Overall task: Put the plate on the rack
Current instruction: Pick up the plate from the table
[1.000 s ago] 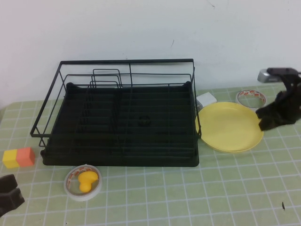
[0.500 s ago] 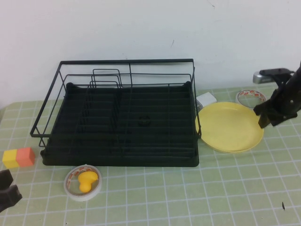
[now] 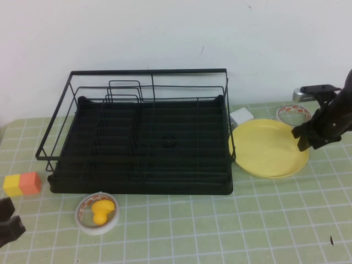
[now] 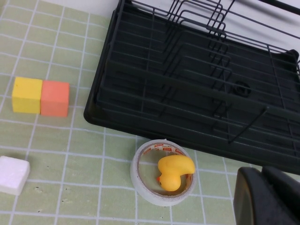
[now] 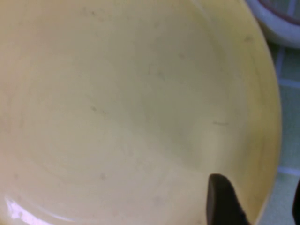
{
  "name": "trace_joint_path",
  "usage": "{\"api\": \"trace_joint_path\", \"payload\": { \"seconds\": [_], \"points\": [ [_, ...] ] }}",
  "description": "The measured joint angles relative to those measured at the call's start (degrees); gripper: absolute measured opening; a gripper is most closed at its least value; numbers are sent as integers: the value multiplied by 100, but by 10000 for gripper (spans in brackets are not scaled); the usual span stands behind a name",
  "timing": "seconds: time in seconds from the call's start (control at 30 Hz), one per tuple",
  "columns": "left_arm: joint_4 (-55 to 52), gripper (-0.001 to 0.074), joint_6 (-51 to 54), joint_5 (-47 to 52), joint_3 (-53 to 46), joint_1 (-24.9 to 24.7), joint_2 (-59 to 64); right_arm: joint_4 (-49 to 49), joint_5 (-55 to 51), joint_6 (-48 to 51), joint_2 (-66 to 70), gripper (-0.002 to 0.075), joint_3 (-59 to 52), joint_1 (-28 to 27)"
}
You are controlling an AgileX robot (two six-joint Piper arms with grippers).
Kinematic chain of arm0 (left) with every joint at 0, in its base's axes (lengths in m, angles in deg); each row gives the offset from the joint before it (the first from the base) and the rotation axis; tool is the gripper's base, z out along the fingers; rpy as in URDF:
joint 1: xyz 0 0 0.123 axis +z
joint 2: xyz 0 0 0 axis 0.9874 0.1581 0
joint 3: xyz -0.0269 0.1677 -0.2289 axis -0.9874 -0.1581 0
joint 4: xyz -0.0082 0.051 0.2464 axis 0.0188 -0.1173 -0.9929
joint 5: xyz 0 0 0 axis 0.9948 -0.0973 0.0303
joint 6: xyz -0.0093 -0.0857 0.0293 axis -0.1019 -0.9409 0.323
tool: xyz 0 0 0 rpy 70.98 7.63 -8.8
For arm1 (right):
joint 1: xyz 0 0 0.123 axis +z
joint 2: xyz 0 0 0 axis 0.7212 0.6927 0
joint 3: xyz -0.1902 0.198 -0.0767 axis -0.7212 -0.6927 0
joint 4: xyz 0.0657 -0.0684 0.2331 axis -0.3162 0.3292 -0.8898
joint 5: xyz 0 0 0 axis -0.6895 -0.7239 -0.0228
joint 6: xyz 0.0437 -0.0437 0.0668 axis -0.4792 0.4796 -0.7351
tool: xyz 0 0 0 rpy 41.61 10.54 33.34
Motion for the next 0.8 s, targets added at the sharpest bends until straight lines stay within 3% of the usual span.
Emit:
{"api": "trace_joint_path", "payload": {
  "seconds": [0.27,0.37,0.6,0.8],
  "points": [
    [0,-1,0,-48,-129,0,0,-274,219,0,135,303,0,0],
    [0,-1,78,-48,-230,0,0,-283,315,65,193,251,3,0],
    [235,-1,106,-63,-286,0,0,-365,403,247,246,53,28,0],
    [1422,-1,118,295,-286,0,0,-249,105,226,66,18,38,0]
  ]
}}
